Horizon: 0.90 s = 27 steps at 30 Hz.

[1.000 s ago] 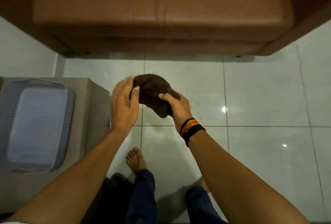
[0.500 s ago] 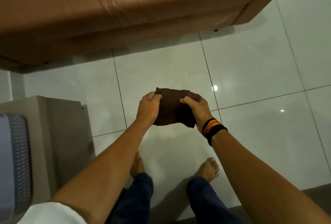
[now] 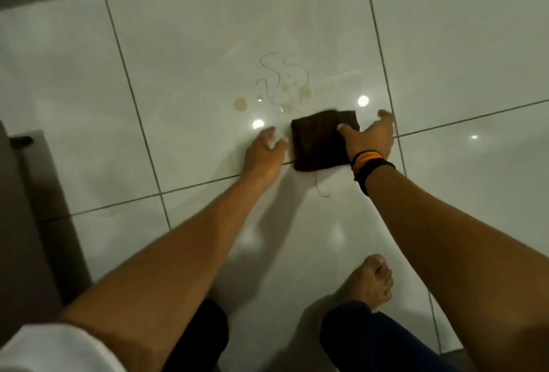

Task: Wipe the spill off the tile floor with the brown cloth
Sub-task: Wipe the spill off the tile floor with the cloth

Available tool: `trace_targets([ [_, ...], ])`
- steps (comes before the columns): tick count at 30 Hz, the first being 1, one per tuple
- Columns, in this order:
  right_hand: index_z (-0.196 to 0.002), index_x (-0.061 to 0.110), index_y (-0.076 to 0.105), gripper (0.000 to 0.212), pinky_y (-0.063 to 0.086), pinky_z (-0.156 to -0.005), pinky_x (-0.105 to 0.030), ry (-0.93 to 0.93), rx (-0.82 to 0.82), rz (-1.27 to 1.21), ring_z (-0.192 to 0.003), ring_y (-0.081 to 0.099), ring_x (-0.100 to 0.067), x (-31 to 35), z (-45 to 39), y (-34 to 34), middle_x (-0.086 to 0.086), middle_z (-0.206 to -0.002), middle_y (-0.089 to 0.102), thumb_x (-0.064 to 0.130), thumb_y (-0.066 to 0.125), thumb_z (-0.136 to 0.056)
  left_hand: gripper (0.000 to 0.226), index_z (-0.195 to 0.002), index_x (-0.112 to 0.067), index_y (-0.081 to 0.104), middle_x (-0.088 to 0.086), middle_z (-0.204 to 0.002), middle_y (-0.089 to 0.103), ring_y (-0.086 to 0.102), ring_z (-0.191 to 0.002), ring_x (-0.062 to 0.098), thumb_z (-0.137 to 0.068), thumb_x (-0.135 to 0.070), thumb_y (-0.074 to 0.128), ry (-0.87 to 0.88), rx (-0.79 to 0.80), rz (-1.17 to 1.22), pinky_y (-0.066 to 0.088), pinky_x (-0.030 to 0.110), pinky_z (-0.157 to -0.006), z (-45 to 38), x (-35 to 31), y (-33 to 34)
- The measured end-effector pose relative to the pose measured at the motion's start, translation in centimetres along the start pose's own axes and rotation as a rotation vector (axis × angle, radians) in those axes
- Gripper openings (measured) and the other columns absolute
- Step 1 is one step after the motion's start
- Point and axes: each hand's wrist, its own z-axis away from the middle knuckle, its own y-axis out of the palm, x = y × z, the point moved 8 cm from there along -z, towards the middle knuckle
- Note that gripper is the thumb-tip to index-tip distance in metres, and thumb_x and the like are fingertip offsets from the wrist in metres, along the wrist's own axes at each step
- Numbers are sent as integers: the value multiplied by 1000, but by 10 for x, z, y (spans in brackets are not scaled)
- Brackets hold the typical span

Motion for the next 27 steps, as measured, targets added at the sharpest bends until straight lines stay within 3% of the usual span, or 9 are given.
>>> trace_targets([
  [2,-161,10,28,94,33,-124,-52,-58,-89,64,-153,33,-34,-11,-4,21,-14,-166,34,39,78,-88,75,-167,-15,20,13,-176,16,16,-164,29,-106,-44,51,75,-165,-273,10,43,-133,-27,16,-31],
  [5,-166,7,10,89,15,-128,-59,-40,-66,154,-162,5,-37,-34,1,73,-19,-175,2,54,51,-102,112,-167,-10,-7,19,-175,-17,-17,-163,34,-94,-71,53,78,-335,-534,-17,56,-126,-65,42,-91],
  [9,-164,1,-3,105,-4,-124,-68,140,-212,302,-161,-10,-39,-27,-16,116,-24,-173,-9,73,32,-96,168,-158,-8,-34,23,-164,-43,-40,-154,38,-55,-96,65,-113,-186,-571,-24,66,-122,-103,75,-124],
  [11,-165,0,4,105,0,-123,-72,26,-296,430,-161,-3,-44,-2,-29,129,-28,-172,-1,74,27,-95,186,-155,-7,-39,26,-160,-46,-43,-151,42,-37,-96,74,-106,-130,-607,-25,66,-117,-111,79,-121],
  [14,-164,3,18,90,8,-123,-72,-425,-281,625,-159,11,-46,54,-39,162,-28,-171,15,66,24,-100,194,-154,-3,-38,31,-159,-45,-42,-148,50,-28,-88,83,-94,-61,-630,-24,70,-114,-113,81,-120],
  [17,-165,8,22,83,12,-123,-72,-770,-124,750,-159,14,-44,91,-18,211,-27,-171,18,63,25,-102,193,-153,-3,-40,35,-156,-47,-44,-144,56,-32,-78,90,-81,-16,-626,-25,74,-110,-113,79,-122],
  [21,-167,16,18,76,14,-123,-69,-1152,157,895,-162,9,-38,56,45,233,-20,-174,13,60,25,-105,190,-152,-5,-43,34,-153,-51,-47,-142,56,-39,-72,94,-93,41,-605,-25,75,-110,-106,72,-122],
  [24,-166,23,23,71,19,-123,-68,-1191,178,939,-162,14,-32,24,34,196,-13,-174,17,57,36,-105,188,-150,-10,-47,30,-151,-56,-50,-140,54,-42,-71,95,-109,99,-603,-27,75,-110,-103,70,-122],
  [27,-166,23,20,71,16,-124,-69,-883,-26,911,-161,14,-33,44,-29,162,-13,-174,16,56,33,-104,188,-147,-14,-50,26,-148,-61,-55,-138,51,-41,-71,95,-123,141,-594,-31,72,-108,-106,75,-123],
])
